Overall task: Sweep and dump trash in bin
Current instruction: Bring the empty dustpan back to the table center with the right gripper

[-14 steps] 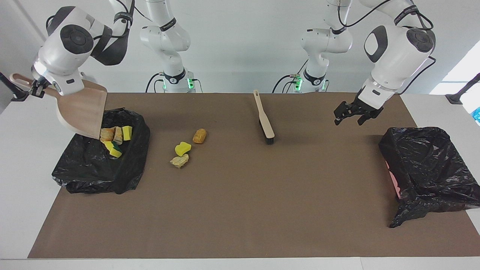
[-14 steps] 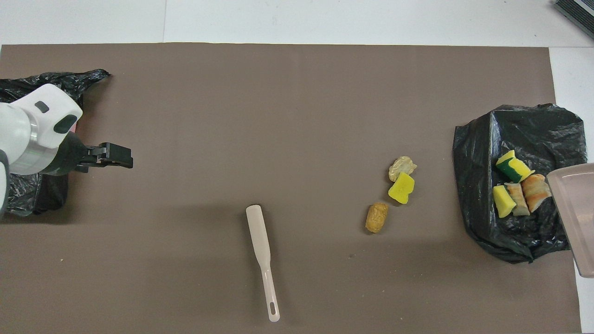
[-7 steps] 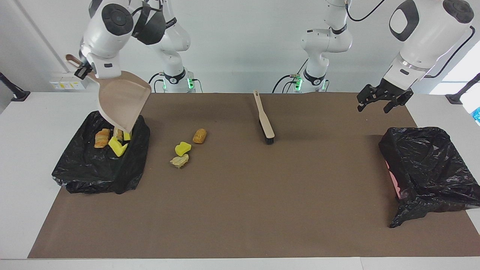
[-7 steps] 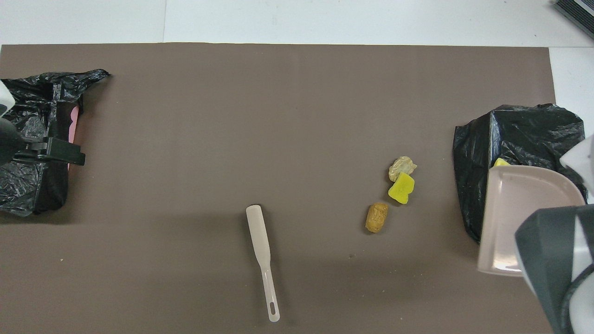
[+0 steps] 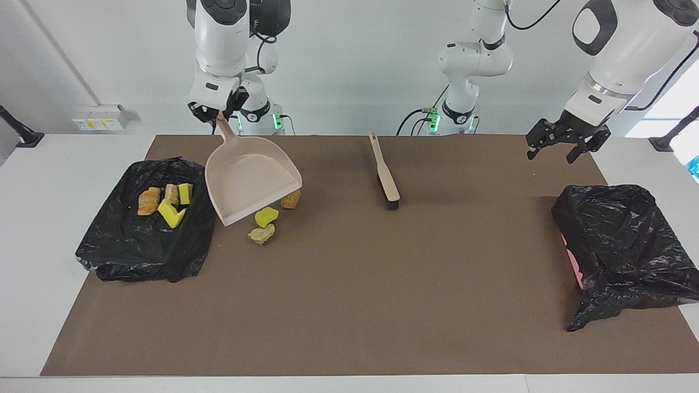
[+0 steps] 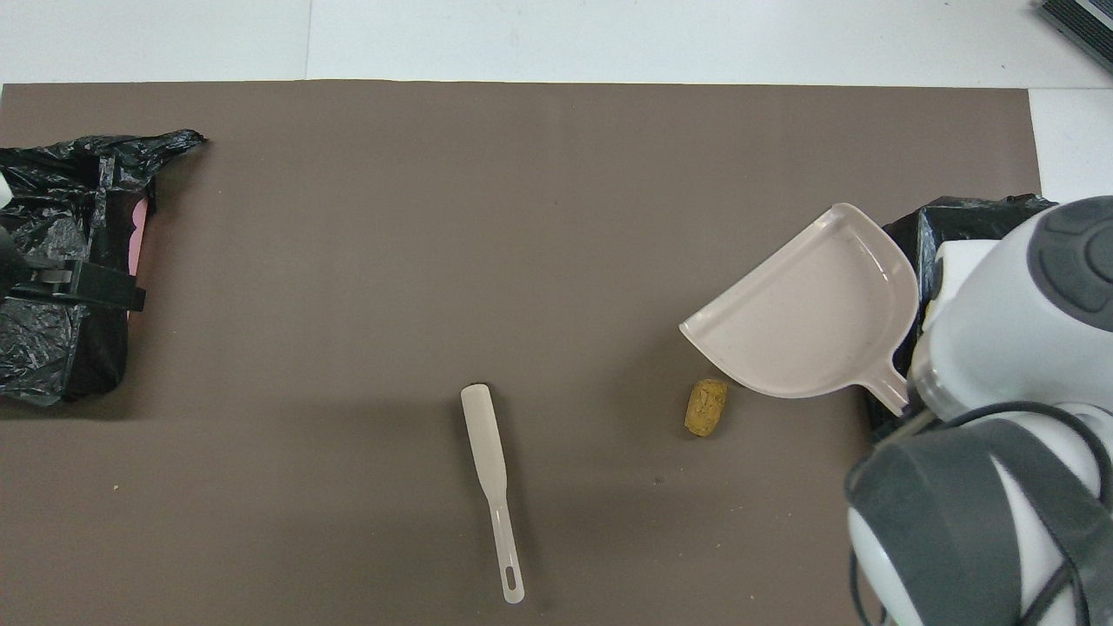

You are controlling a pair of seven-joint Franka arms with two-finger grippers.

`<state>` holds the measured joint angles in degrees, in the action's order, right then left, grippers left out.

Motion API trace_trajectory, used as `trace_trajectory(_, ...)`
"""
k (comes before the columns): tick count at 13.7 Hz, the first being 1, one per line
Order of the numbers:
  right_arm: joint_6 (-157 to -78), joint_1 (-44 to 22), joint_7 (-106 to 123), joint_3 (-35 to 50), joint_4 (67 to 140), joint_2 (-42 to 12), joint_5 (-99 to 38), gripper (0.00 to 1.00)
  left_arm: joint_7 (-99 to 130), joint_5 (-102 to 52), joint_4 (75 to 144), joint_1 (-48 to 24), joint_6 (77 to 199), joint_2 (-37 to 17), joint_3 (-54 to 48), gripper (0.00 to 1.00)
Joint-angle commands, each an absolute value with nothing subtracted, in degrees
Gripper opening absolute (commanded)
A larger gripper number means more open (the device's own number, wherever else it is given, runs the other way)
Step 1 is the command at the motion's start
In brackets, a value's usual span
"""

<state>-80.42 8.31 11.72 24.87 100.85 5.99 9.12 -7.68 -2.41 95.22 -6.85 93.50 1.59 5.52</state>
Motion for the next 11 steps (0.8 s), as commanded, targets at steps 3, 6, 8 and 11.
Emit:
trace_trajectory(3,-91.8,-2.7,-18.9,25.0,87.0,-15.7,7.2,0.00,-8.5,-0.3,94.8,-6.0,91.8,1.6,4.9,1.00)
trace_trajectory(6,-103.1,-8.2,-30.9,25.0,80.4,-25.4,7.3,0.00,-8.5,-0.3,94.7,-5.5,92.8,1.5,4.9,1.00)
trace_trajectory(8,-107.1,-11.9,-37.1,24.1,75.8,-32.2,8.0,0.00,-8.4,-0.3,94.7,-5.5,92.7,1.5,4.8,1.00)
trace_trajectory(11,-111.5,-14.6,-40.3,24.3,74.0,-37.7,11.9,0.00,-8.4,-0.3,94.7,-5.4,92.6,1.5,4.9,1.00)
